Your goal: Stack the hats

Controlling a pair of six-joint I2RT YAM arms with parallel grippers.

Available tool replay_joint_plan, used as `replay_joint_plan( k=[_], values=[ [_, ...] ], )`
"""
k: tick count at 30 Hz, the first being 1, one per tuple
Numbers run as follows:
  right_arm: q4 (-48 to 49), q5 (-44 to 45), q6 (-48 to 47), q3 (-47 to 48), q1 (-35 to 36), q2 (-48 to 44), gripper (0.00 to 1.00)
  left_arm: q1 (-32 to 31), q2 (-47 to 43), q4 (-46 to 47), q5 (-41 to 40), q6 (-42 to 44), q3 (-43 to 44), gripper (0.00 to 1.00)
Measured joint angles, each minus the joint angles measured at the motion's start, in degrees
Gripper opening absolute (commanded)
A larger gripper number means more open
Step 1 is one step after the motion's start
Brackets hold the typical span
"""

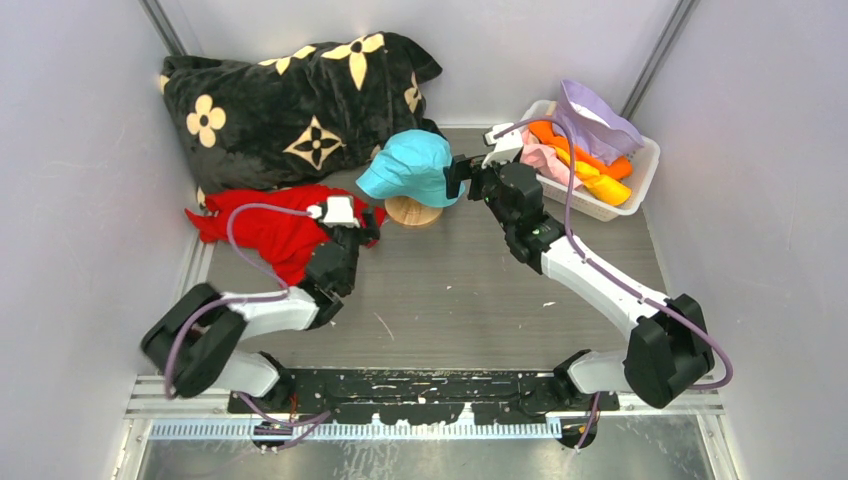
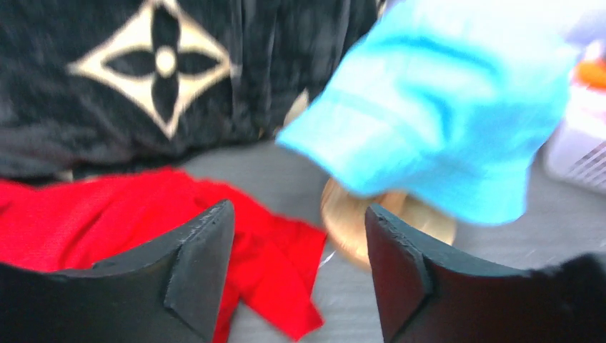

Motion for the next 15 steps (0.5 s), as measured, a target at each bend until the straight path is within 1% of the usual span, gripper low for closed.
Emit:
replay_joint_plan(
  k=[1, 2, 3, 6, 10, 15],
  values=[
    [0.0, 0.0, 0.0, 0.0, 0.0, 0.13, 1.0, 0.0, -3.74, -2.84, 0.63, -0.07, 0.92, 0.79],
    [0.0, 0.0, 0.0, 0.0, -0.02, 0.2, 1.0, 0.02, -7.23, -5.81, 1.38, -0.04, 2.29, 0.81],
    [0.0, -0.02, 0.02, 0.0, -0.07, 0.28, 1.0, 0.02, -9.73, -8.31, 2.05, 0.04, 3.89, 0.82],
    [0.02, -0.04, 0.02, -0.02, -0.11, 0.31, 1.0, 0.35, -12.94, -13.97, 4.2, 0.68, 7.72, 0.84],
    [0.02, -0.24, 0.02, -0.04, -0.11, 0.31, 1.0, 1.55, -11.91, -20.94, 7.32, 1.7, 12.22, 0.85],
    [0.04, -0.46, 0.02, -0.11, -0.35, 0.31, 1.0, 4.11, -5.55, -27.02, 11.02, 2.84, 17.07, 0.85]
  ],
)
